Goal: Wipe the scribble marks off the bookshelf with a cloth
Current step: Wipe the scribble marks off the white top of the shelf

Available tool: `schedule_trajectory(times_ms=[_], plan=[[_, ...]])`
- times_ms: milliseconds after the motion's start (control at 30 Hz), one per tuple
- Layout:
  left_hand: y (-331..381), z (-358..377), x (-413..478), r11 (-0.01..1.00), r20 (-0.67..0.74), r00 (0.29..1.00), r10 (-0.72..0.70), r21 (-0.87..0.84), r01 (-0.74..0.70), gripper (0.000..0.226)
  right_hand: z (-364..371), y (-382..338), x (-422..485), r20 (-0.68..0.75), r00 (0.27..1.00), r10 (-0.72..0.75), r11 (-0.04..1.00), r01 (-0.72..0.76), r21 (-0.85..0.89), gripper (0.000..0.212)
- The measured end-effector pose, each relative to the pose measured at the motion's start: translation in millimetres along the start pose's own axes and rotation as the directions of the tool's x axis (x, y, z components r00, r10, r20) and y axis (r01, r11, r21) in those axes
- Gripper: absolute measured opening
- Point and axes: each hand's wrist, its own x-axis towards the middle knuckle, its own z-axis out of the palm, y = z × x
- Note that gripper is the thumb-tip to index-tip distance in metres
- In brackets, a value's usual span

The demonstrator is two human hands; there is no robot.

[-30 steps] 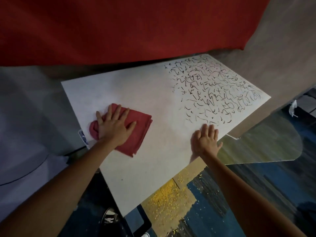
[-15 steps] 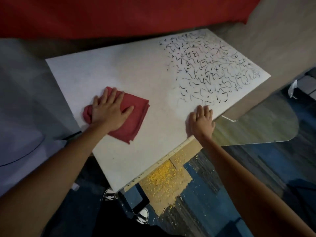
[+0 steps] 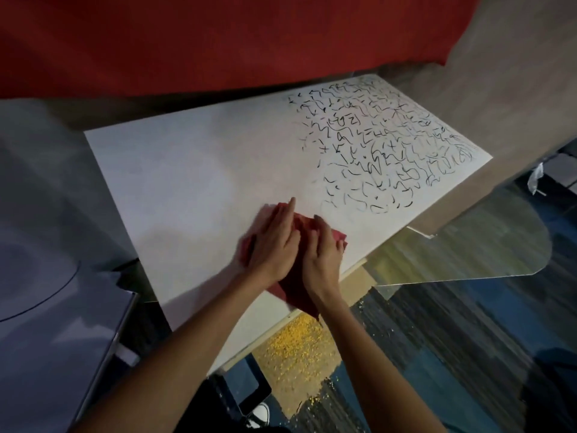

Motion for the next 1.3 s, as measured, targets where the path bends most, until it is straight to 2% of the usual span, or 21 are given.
schedule_trajectory(times_ms=[67, 133, 200, 267, 333, 400, 433, 500, 600, 667, 733, 767, 833, 900, 933, 1000, 1033, 1100, 1167, 1233, 1300], plan=[[-20.1, -32.5, 2.5, 0.985, -0.119, 0.992, 0.029, -0.167, -0.049, 0.052, 9.2, 5.8, 6.3, 0.246, 0.968, -0.038, 0.876, 0.151, -0.458, 0.064], [-58.2, -68.7, 11.4, 1.000, -0.239, 0.971, 0.002, -0.003, -0.003, 0.053, 6.3, 14.6, 27.9, 0.341, 0.939, -0.036, 0.759, 0.247, -0.602, 0.069], [-95.4, -103.2, 13.9, 0.953, -0.251, 0.962, -0.104, 0.250, 0.168, 0.052, -4.7, 26.0, 57.4, 0.315, 0.949, 0.011, 0.746, 0.202, -0.635, 0.068], [-119.5, -122.8, 10.7, 0.850, -0.241, 0.945, -0.220, 0.429, 0.307, 0.052, -13.3, 36.6, 89.9, 0.202, 0.975, 0.096, 0.758, 0.060, -0.650, 0.066], [-126.9, -124.0, 8.3, 0.787, -0.220, 0.946, -0.236, 0.528, 0.319, 0.052, -13.4, 36.5, 106.6, 0.083, 0.979, 0.187, 0.748, -0.088, -0.658, 0.066], [-124.8, -120.4, 9.9, 0.759, -0.203, 0.953, -0.223, 0.578, 0.301, 0.051, 0.3, 23.4, 100.9, 0.051, 0.972, 0.230, 0.733, -0.138, -0.666, 0.068], [-123.9, -120.9, 11.0, 0.760, -0.205, 0.955, -0.216, 0.578, 0.296, 0.051, 11.8, 11.9, 90.6, 0.097, 0.974, 0.203, 0.735, -0.087, -0.673, 0.070], [-124.1, -123.4, 11.2, 0.780, -0.218, 0.952, -0.216, 0.548, 0.302, 0.049, 39.8, -13.1, 53.4, 0.292, 0.955, 0.054, 0.735, 0.160, -0.659, 0.075], [-126.3, -125.4, 8.6, 0.825, -0.231, 0.949, -0.213, 0.478, 0.301, 0.048, 71.9, -45.6, -32.0, 0.576, 0.793, -0.199, 0.627, 0.554, -0.548, 0.084], [-125.4, -125.7, 7.5, 0.823, -0.224, 0.952, -0.210, 0.485, 0.296, 0.048, 69.3, -50.8, -76.5, 0.667, 0.687, -0.290, 0.589, 0.677, -0.442, 0.078], [-126.3, -125.3, 6.7, 0.804, -0.205, 0.957, -0.204, 0.523, 0.283, 0.049, 52.0, -37.1, -89.0, 0.678, 0.641, -0.359, 0.601, 0.715, -0.357, 0.068], [-127.7, -125.2, 6.1, 0.794, -0.197, 0.959, -0.201, 0.540, 0.278, 0.049, 39.5, -26.8, -82.5, 0.675, 0.642, -0.362, 0.614, 0.710, -0.346, 0.066], [-130.3, -123.8, 4.6, 0.779, -0.195, 0.959, -0.204, 0.561, 0.280, 0.050, 12.6, -0.5, -47.0, 0.610, 0.746, -0.268, 0.652, 0.607, -0.455, 0.070], [-130.0, -121.4, 3.9, 0.768, -0.199, 0.958, -0.204, 0.575, 0.283, 0.050, -15.5, 25.3, 9.7, 0.418, 0.906, -0.062, 0.699, 0.338, -0.630, 0.072], [-129.1, -120.8, 4.7, 0.761, -0.204, 0.958, -0.200, 0.584, 0.283, 0.050, -25.9, 32.6, 35.5, 0.304, 0.950, 0.064, 0.717, 0.168, -0.676, 0.067], [-127.2, -119.7, 7.0, 0.748, -0.211, 0.958, -0.193, 0.601, 0.283, 0.050, -27.3, 32.0, 63.1, 0.135, 0.964, 0.230, 0.724, -0.076, -0.685, 0.058], [-126.1, -119.9, 7.3, 0.745, -0.205, 0.959, -0.197, 0.605, 0.282, 0.051, -16.4, 24.4, 61.6, 0.102, 0.960, 0.261, 0.723, -0.124, -0.679, 0.058], [-124.2, -120.7, 8.0, 0.745, -0.188, 0.962, -0.199, 0.609, 0.273, 0.051, 16.6, 2.4, 34.2, 0.163, 0.966, 0.201, 0.741, -0.041, -0.670, 0.058], [-125.2, -120.2, 6.6, 0.738, -0.179, 0.963, -0.203, 0.618, 0.271, 0.052, 51.0, -25.3, -22.9, 0.323, 0.946, 0.008, 0.758, 0.205, -0.619, 0.058], [-126.3, -120.4, 5.6, 0.729, -0.157, 0.964, -0.212, 0.632, 0.263, 0.053, 67.0, -44.8, -80.9, 0.448, 0.877, -0.173, 0.740, 0.416, -0.528, 0.057], [-126.4, -120.7, 4.4, 0.721, -0.136, 0.967, -0.216, 0.645, 0.252, 0.053, 58.2, -45.2, -103.7, 0.502, 0.831, -0.241, 0.714, 0.501, -0.488, 0.060]])
